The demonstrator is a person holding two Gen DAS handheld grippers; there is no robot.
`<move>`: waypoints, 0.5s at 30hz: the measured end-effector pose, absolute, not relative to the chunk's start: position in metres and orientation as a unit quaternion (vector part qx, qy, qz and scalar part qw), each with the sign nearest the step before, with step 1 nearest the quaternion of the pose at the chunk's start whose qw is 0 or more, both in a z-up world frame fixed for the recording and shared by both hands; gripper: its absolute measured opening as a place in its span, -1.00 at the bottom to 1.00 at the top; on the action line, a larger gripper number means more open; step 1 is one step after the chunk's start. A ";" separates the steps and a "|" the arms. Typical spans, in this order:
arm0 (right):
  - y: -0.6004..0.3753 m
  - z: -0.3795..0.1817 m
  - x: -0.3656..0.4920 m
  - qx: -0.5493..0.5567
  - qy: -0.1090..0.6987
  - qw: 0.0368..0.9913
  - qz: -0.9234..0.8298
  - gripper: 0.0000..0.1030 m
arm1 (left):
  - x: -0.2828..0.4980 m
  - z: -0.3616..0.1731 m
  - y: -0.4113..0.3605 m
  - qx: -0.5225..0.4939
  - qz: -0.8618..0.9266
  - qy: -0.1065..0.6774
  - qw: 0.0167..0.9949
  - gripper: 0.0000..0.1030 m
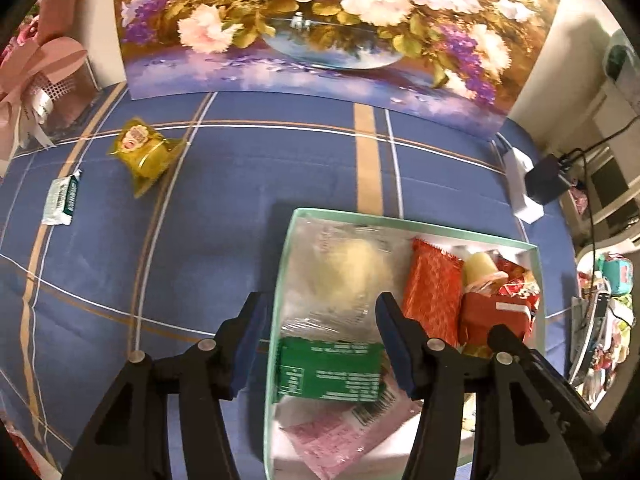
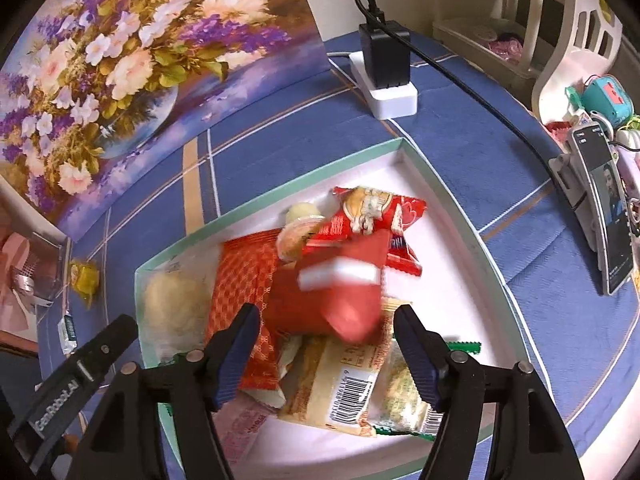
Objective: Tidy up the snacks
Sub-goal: 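Carry both red packs over the tray and open both grippers to drop them, then move both open grippers to the yellow bread bag and green barcode bag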
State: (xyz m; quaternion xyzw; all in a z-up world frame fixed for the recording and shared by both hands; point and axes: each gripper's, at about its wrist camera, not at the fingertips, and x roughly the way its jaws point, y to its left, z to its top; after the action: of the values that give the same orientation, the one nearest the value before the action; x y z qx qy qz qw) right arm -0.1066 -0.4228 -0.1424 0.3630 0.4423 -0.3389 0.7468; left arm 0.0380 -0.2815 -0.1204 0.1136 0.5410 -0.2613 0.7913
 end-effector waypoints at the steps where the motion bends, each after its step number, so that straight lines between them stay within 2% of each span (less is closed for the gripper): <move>1: -0.423 -0.142 -0.106 0.363 0.441 0.748 -0.338 0.49 | 0.039 -0.121 -0.281 0.116 -0.257 0.540 0.793 0.17; 4: -0.421 -0.140 -0.104 0.358 0.438 0.753 -0.335 0.59 | 0.041 -0.121 -0.279 0.121 -0.243 0.535 0.800 0.69; 9: -0.418 -0.139 -0.099 0.352 0.435 0.761 -0.328 0.81 | 0.044 -0.120 -0.278 0.131 -0.236 0.524 0.807 0.77; 11: -0.416 -0.137 -0.097 0.347 0.432 0.765 -0.328 1.00 | 0.046 -0.119 -0.277 0.133 -0.230 0.519 0.813 0.84; 15: -0.415 -0.135 -0.096 0.343 0.427 0.769 -0.329 1.00 | 0.050 -0.118 -0.273 0.127 -0.227 0.510 0.820 0.85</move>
State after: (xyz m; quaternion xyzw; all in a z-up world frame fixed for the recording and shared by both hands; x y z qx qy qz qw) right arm -0.0958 -0.4146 -0.1351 0.3429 0.4271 -0.3291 0.7692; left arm 0.0502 -0.2729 -0.1180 0.1267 0.5102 -0.2269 0.8199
